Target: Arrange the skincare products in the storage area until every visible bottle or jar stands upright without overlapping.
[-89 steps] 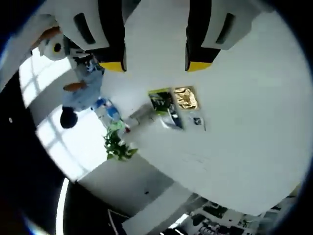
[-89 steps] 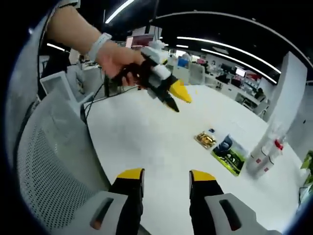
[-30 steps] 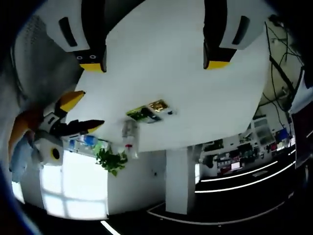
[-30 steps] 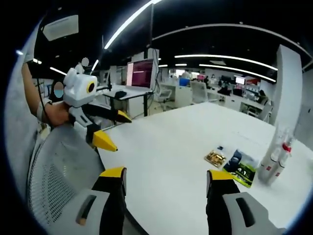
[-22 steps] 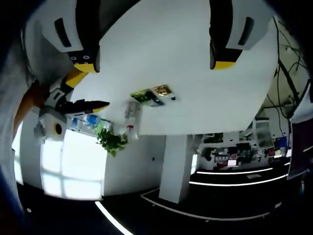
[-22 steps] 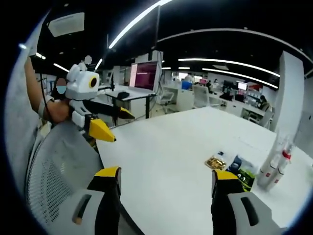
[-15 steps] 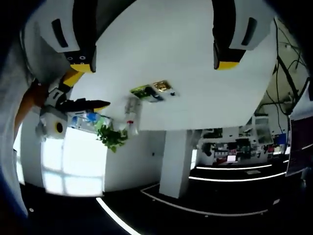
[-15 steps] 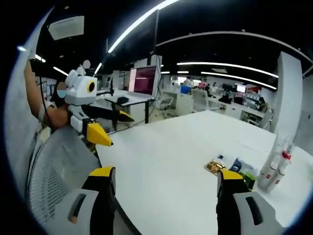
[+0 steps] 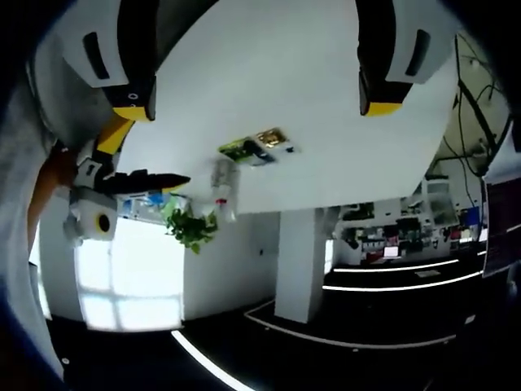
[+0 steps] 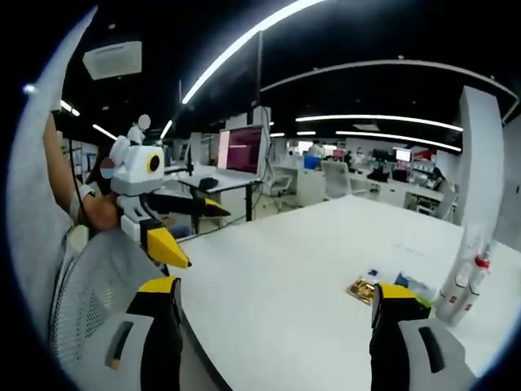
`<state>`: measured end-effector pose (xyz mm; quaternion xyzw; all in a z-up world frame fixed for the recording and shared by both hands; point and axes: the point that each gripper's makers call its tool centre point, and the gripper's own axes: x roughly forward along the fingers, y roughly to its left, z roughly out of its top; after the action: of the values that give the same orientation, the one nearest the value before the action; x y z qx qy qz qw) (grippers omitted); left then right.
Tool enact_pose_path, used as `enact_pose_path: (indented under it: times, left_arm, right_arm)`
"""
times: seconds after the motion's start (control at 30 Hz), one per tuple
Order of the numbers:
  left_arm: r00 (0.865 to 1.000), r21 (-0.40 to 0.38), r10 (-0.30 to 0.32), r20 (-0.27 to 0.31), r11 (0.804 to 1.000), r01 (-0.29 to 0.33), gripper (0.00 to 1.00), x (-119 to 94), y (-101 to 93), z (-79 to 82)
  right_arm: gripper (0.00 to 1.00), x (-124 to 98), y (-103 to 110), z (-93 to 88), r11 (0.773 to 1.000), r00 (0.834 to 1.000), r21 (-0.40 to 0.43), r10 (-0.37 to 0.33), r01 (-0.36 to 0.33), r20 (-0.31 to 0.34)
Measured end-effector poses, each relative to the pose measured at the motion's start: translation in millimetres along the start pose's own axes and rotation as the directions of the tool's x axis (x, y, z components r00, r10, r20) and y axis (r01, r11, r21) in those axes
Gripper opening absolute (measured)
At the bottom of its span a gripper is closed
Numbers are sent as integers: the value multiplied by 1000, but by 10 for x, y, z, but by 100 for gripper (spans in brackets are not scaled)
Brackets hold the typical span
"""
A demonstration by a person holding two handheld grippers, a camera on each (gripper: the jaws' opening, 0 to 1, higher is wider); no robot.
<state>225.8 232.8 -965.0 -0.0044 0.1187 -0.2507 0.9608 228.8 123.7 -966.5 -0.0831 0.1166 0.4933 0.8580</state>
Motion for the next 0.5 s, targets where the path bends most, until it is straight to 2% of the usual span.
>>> enact_pose_path:
  times: [0.5]
  left_arm:
    - [1000, 11, 3, -29, 1000, -3, 99, 9, -4, -54]
  right_arm:
    - [99, 3, 19, -32, 1000, 1000, 5, 11, -11, -16]
